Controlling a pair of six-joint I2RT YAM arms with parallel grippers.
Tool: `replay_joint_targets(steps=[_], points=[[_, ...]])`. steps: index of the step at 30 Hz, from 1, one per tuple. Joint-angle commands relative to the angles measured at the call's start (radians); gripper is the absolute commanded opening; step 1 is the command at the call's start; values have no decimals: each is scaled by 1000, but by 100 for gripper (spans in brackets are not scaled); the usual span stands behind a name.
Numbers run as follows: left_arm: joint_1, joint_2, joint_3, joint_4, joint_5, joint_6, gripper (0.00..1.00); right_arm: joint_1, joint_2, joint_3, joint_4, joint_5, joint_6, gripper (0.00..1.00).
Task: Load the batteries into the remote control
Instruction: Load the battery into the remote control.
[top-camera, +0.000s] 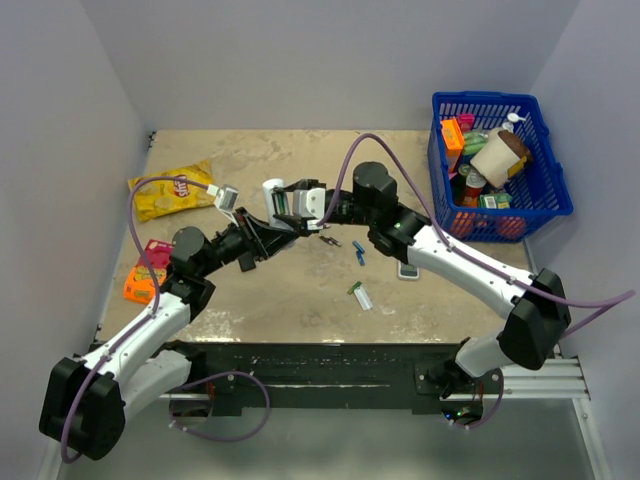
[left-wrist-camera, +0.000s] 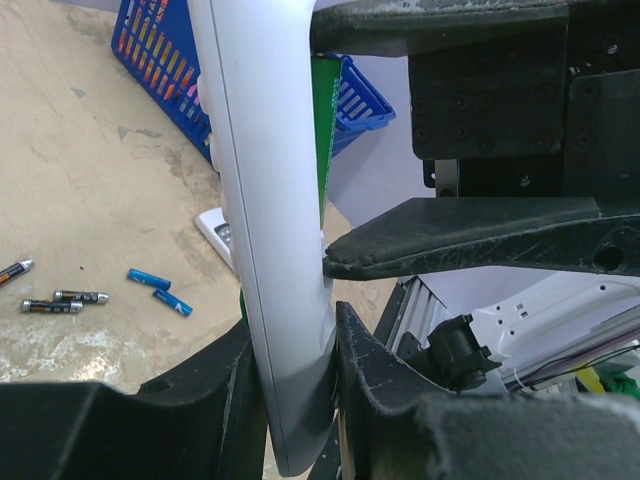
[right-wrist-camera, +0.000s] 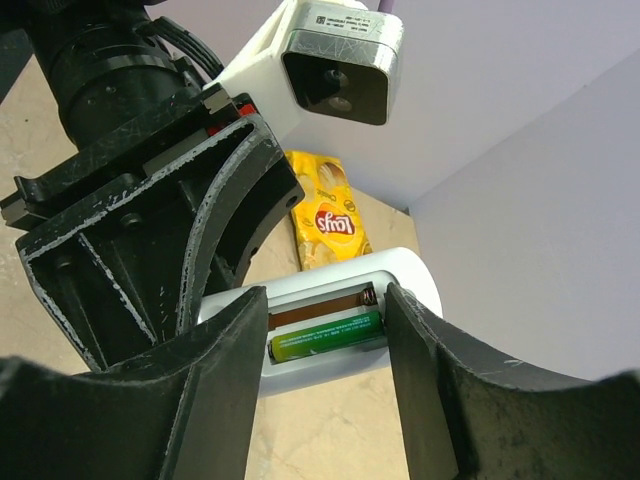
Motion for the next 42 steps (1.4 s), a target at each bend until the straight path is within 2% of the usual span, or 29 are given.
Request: replay_joint_targets(steps=[1, 11, 14, 42], points=[[-21, -47, 107, 303, 71, 23, 0, -6, 56, -8, -191, 30, 61, 55], [-21, -60, 123, 7, -46, 148, 0, -6, 53, 53, -210, 36, 74, 57], [-21, -67, 127, -28, -46, 188, 0, -6, 55, 62, -218, 44, 72, 56], [-21, -65, 72, -45, -50, 233, 0, -6, 43, 104, -154, 80, 116, 59]])
